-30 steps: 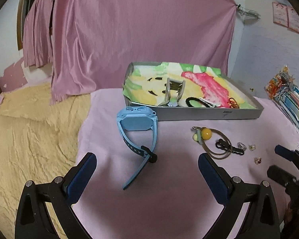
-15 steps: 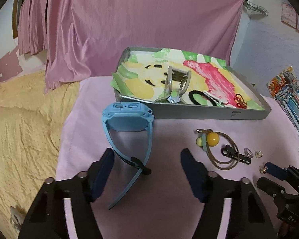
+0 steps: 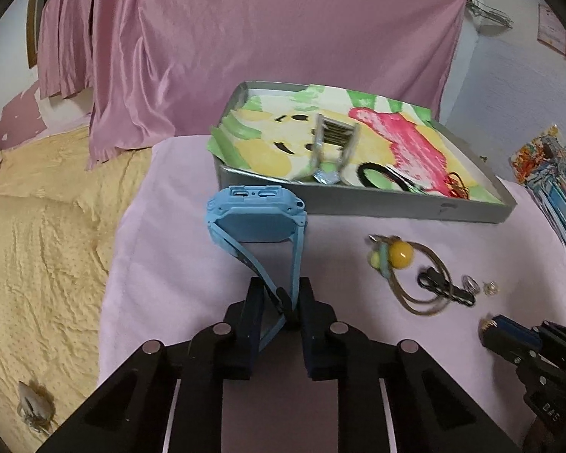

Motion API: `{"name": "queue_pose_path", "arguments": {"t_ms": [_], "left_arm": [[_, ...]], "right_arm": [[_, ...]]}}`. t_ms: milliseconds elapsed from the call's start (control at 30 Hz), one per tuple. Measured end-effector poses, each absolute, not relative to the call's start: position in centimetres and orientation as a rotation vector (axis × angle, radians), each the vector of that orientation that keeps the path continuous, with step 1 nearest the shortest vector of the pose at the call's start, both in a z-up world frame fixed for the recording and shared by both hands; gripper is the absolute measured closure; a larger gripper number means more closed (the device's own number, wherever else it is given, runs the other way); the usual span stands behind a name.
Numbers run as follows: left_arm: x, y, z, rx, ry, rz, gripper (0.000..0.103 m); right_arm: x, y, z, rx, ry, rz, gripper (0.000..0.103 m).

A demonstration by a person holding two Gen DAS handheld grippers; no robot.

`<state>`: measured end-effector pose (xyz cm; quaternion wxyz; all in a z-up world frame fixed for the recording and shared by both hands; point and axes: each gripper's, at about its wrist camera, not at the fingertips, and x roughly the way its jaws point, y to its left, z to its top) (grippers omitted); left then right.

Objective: Organize jewelry
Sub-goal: 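Grasp the blue smartwatch with left tool while right tool grasps the red gem earring, then carry the smartwatch over the tray with left tool while right tool lowers the earring in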

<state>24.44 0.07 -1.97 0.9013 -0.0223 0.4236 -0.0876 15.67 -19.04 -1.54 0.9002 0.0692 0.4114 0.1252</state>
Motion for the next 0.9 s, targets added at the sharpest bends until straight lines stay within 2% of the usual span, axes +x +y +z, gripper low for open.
{"name": "queue_pose_path", "arguments": {"t_ms": [400, 600, 900], "left_arm": [[20.7, -1.0, -1.3, -0.118, 0.869, -0.258, 0.090], [19.4, -2.1, 0.2, -0.158, 0.809, -0.314, 0.091], [22.1, -5.3, 3.0, -0.172, 0.721, -0.364, 0.091]], "right_arm": [[15.3, -19.2, -1.1, 0.160, 0.802, 0.310, 0.093], [15.3, -20.5, -0.1, 0.159, 0.751, 0.296, 0.093], [16.9, -23.4, 2.2, 0.152, 0.646, 0.244, 0.093]]}}
